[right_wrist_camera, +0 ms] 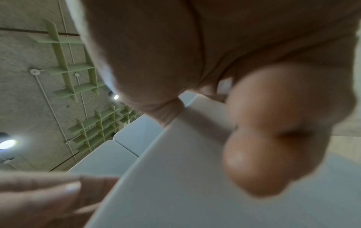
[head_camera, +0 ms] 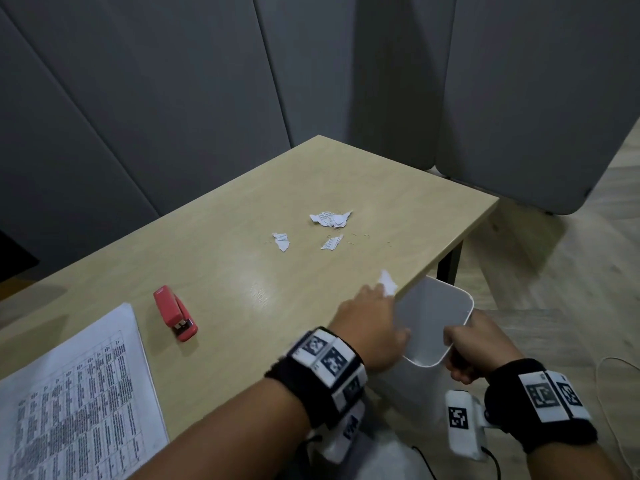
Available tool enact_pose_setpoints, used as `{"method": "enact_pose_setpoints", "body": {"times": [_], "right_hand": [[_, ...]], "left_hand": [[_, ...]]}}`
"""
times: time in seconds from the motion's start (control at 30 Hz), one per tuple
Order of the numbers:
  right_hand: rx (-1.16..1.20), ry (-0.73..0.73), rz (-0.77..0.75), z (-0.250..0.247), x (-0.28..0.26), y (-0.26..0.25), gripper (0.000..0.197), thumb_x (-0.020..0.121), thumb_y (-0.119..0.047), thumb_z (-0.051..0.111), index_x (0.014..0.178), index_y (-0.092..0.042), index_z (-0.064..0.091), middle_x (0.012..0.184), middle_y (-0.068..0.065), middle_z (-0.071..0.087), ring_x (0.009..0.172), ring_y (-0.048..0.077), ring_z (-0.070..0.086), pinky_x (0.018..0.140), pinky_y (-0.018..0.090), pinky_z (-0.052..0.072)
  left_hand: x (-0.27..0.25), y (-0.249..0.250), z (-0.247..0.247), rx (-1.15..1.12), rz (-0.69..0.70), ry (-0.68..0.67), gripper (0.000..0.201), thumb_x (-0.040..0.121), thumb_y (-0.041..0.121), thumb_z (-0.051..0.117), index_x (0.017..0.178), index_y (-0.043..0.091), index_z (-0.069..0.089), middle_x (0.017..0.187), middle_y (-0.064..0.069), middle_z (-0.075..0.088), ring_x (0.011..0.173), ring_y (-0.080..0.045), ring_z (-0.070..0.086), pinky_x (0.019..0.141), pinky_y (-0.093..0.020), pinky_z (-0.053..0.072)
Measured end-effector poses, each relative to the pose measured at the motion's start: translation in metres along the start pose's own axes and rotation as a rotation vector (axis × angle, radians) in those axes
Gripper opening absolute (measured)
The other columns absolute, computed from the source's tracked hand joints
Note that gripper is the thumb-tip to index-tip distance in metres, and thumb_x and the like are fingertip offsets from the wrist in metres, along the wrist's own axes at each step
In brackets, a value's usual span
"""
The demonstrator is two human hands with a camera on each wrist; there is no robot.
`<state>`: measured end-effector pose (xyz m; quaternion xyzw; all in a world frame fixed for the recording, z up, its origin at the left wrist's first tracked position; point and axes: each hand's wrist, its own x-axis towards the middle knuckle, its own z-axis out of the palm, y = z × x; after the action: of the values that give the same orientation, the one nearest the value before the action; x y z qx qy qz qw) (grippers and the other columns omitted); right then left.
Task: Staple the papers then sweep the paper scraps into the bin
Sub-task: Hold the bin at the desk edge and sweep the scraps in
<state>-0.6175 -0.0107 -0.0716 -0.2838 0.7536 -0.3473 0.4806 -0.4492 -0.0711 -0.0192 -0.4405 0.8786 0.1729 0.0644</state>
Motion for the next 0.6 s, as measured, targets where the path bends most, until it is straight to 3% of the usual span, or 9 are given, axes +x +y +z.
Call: {"method": "enact_pose_setpoints", "body": {"times": [0.1, 0.17, 0.27, 0.37, 0.47, 0.6], "right_hand": [[-0.011, -0.002, 0.008, 0.000, 0.000, 0.000, 0.022, 0.080, 0.008, 0.040, 0.095, 0.001, 0.053, 0.053, 0.022, 0.047, 0.035, 0.023, 0.044, 0.041, 0.024, 0.036], [-0.024, -0.004, 0.009, -0.001, 0.001, 0.000, 0.022, 0.080, 0.008, 0.040, 0.095, 0.004, 0.054, 0.052, 0.021, 0.048, 0.036, 0.023, 0.045, 0.040, 0.024, 0.036], [-0.026, 0.002, 0.005, -0.002, 0.001, 0.000, 0.020, 0.081, 0.008, 0.040, 0.095, -0.001, 0.051, 0.053, 0.022, 0.048, 0.035, 0.024, 0.044, 0.040, 0.024, 0.036], [-0.020, -0.003, -0.007, -0.003, 0.000, 0.000, 0.020, 0.082, 0.008, 0.039, 0.091, -0.006, 0.049, 0.053, 0.023, 0.049, 0.034, 0.023, 0.044, 0.040, 0.024, 0.036], [-0.002, -0.007, -0.007, -0.003, 0.001, 0.000, 0.023, 0.081, 0.008, 0.039, 0.090, -0.010, 0.049, 0.054, 0.023, 0.049, 0.035, 0.022, 0.043, 0.041, 0.024, 0.035], [0.000, -0.003, 0.003, -0.005, 0.003, 0.003, 0.026, 0.080, 0.007, 0.039, 0.099, -0.007, 0.050, 0.053, 0.022, 0.049, 0.035, 0.022, 0.043, 0.040, 0.024, 0.036]], "left_hand": [[-0.008, 0.022, 0.002, 0.012, 0.138, 0.026, 0.051, 0.093, 0.041, 0.053, 0.135, 0.011, 0.055, 0.145, -0.008, 0.048, 0.133, -0.026, 0.043, 0.110, -0.046, 0.036], [-0.004, 0.021, -0.002, -0.022, 0.150, 0.052, 0.047, 0.094, 0.040, 0.053, 0.130, 0.011, 0.059, 0.140, -0.008, 0.055, 0.129, -0.026, 0.051, 0.108, -0.044, 0.039], [0.017, 0.001, -0.014, -0.131, 0.060, 0.131, 0.047, 0.093, 0.040, 0.053, 0.131, 0.013, 0.058, 0.139, -0.005, 0.056, 0.127, -0.026, 0.053, 0.108, -0.043, 0.040], [0.046, -0.031, -0.034, -0.144, -0.124, 0.178, 0.053, 0.094, 0.038, 0.052, 0.140, 0.012, 0.047, 0.149, -0.006, 0.043, 0.136, -0.027, 0.044, 0.111, -0.045, 0.036], [0.073, -0.062, -0.049, -0.068, -0.293, 0.108, 0.067, 0.092, 0.041, 0.054, 0.149, 0.014, 0.033, 0.156, -0.007, 0.031, 0.141, -0.028, 0.035, 0.112, -0.047, 0.035], [0.087, -0.068, -0.048, 0.061, -0.273, -0.031, 0.056, 0.091, 0.041, 0.054, 0.135, 0.007, 0.045, 0.140, -0.012, 0.045, 0.127, -0.031, 0.046, 0.100, -0.042, 0.042]]}}
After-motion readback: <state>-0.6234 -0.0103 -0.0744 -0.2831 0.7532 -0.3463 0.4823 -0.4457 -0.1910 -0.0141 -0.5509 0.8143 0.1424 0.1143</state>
